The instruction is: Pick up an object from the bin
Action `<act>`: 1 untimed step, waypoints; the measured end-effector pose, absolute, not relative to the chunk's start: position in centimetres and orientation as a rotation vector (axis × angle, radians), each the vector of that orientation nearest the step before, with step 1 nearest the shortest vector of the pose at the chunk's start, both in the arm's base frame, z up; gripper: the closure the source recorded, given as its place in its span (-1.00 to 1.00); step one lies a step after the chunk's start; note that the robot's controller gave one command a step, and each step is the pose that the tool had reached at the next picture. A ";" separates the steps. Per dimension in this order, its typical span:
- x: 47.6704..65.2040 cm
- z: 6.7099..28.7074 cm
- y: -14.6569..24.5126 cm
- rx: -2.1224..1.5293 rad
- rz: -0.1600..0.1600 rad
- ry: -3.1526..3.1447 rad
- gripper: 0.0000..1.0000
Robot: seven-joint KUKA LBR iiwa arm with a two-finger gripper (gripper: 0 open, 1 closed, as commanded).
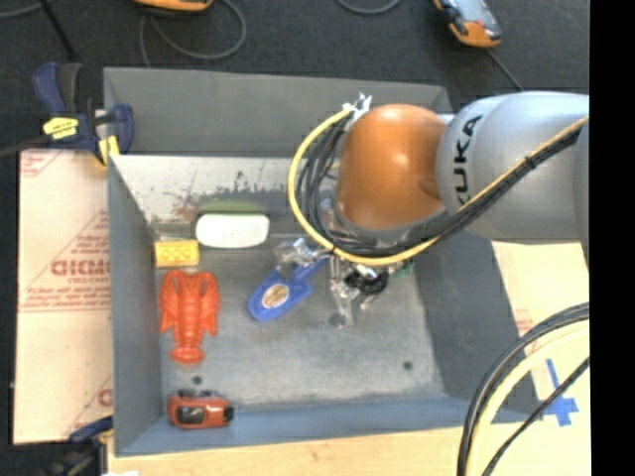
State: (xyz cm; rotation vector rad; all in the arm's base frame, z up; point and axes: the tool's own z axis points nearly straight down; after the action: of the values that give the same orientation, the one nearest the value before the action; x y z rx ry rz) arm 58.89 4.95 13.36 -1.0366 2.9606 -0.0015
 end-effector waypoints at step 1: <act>61.1 12.3 5.9 -0.894 0.001 3.006 -1.00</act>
Offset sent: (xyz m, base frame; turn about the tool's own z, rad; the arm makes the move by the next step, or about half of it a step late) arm 0.0273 0.0266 -0.0219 -0.1867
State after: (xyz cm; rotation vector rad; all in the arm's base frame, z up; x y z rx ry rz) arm 61.14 5.94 12.34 -0.8936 3.0056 0.0007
